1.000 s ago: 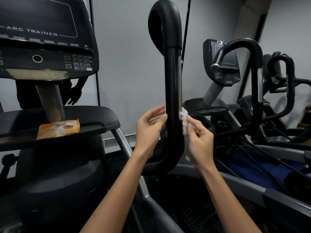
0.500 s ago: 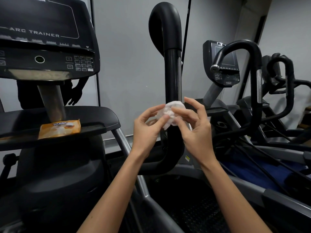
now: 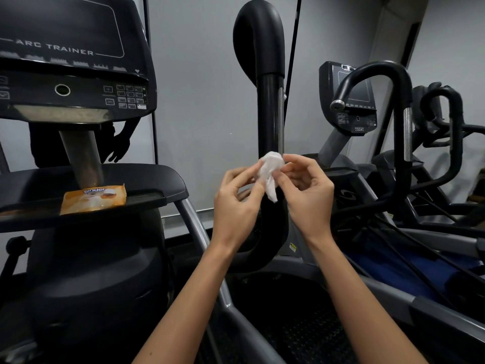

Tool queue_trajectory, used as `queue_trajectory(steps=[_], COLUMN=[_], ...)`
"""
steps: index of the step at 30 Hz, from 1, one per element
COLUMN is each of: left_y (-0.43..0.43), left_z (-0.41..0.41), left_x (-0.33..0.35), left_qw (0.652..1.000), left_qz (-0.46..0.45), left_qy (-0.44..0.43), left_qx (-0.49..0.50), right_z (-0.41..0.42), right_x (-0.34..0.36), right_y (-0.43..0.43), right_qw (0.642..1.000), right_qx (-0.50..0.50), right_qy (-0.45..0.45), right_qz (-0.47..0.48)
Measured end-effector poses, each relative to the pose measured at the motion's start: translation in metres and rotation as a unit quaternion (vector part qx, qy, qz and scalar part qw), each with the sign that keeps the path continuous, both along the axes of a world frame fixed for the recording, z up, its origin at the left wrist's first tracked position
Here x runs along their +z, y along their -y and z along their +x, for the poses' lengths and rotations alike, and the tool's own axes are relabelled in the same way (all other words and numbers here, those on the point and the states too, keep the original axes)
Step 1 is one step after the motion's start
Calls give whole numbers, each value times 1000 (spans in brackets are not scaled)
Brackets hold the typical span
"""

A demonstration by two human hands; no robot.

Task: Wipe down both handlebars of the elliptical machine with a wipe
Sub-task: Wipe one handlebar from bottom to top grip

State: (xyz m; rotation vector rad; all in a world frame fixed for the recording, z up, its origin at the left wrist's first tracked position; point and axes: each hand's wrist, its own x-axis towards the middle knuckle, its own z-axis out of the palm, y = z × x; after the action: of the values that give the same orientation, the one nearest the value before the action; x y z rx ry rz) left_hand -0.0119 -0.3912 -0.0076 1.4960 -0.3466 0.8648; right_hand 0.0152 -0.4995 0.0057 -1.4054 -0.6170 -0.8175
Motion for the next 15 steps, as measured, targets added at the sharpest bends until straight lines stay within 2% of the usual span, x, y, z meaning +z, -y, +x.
queue_trajectory(steps=[2, 5, 7, 10, 15], left_y=[-1, -6, -10, -12, -10], left_z=[1, 14, 25, 34, 36], left_x=[-8, -10, -2, 14, -5], left_qw=[1000, 996, 993, 993, 971], left_qz=[11, 35, 36, 32, 117], left_qy=[20, 57, 61, 65, 148], left_qx=[-11, 59, 98, 96, 148], right_z=[-2, -2, 0, 5, 17], right_x=[1, -2, -6, -8, -8], right_y=[3, 14, 21, 25, 20], right_qw=[999, 997, 999, 999, 995], right_qx=[40, 75, 49, 12, 47], right_qy=[-10, -14, -15, -27, -69], right_qz=[0, 5, 5, -22, -56])
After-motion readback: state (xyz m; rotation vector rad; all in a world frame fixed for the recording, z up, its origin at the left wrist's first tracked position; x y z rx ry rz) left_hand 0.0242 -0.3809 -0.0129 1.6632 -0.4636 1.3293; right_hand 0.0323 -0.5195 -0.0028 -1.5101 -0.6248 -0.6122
